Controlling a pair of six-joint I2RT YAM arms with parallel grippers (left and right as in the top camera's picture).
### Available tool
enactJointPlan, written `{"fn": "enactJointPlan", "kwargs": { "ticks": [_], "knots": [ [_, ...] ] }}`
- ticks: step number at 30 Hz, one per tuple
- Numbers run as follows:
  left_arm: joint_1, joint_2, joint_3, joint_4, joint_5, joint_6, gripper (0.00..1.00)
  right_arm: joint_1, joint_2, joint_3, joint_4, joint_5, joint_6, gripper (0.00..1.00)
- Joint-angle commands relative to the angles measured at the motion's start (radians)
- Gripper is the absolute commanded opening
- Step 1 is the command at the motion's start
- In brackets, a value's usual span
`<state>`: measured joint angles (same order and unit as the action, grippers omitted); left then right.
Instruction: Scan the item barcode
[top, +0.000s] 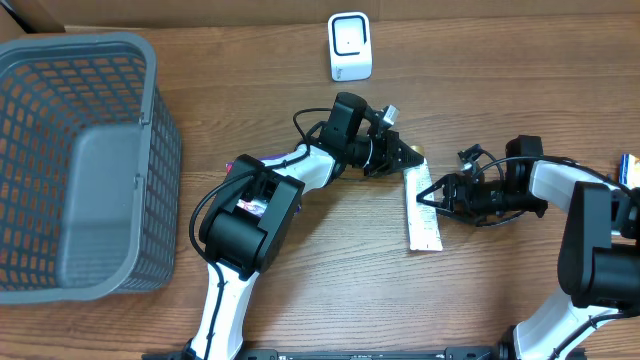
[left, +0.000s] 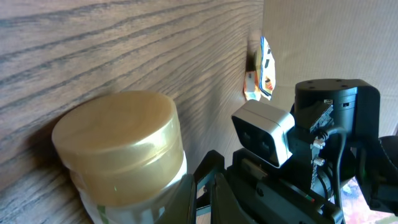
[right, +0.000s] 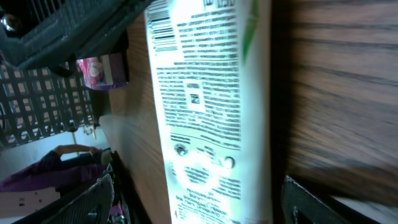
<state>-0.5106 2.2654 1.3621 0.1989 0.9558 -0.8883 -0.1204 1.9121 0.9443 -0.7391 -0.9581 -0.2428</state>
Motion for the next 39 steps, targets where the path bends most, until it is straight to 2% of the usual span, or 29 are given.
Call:
{"fn": "enactJointPlan", "kwargs": {
  "ticks": [1, 10, 14, 17, 21, 26, 32, 34, 39],
  "knots": [
    [0.001, 0.013, 0.000, -0.029, 0.003, 0.014, 0.04, 0.004, 0.040, -0.021, 0.024, 0.149, 0.010, 0.91],
    [0.001, 0.013, 0.000, -0.051, -0.002, 0.021, 0.04, 0.047, 0.043, -0.023, 0.063, 0.414, 0.055, 0.92],
    [0.001, 0.013, 0.000, -0.058, -0.002, 0.021, 0.04, 0.094, 0.048, -0.023, 0.095, 0.469, 0.056, 0.90],
    [0.002, 0.013, 0.000, -0.061, -0.002, 0.021, 0.04, 0.130, 0.052, -0.023, 0.111, 0.500, 0.062, 0.75],
    [0.002, 0.013, 0.000, -0.061, -0.002, 0.021, 0.04, 0.161, 0.082, -0.023, 0.114, 0.602, 0.106, 0.65],
    [0.002, 0.013, 0.000, -0.069, -0.002, 0.029, 0.04, 0.162, 0.108, -0.023, 0.102, 0.607, 0.105, 0.45],
    [0.005, 0.013, 0.000, -0.069, -0.001, 0.029, 0.04, 0.162, 0.108, -0.023, 0.081, 0.606, 0.104, 0.14],
    [0.011, 0.013, 0.000, -0.071, -0.001, 0.029, 0.04, 0.162, 0.108, -0.022, 0.079, 0.607, 0.104, 0.08],
    [0.034, 0.013, 0.000, -0.071, 0.007, 0.028, 0.04, 0.162, 0.108, -0.019, 0.068, 0.642, 0.105, 0.04]
  ]
}}
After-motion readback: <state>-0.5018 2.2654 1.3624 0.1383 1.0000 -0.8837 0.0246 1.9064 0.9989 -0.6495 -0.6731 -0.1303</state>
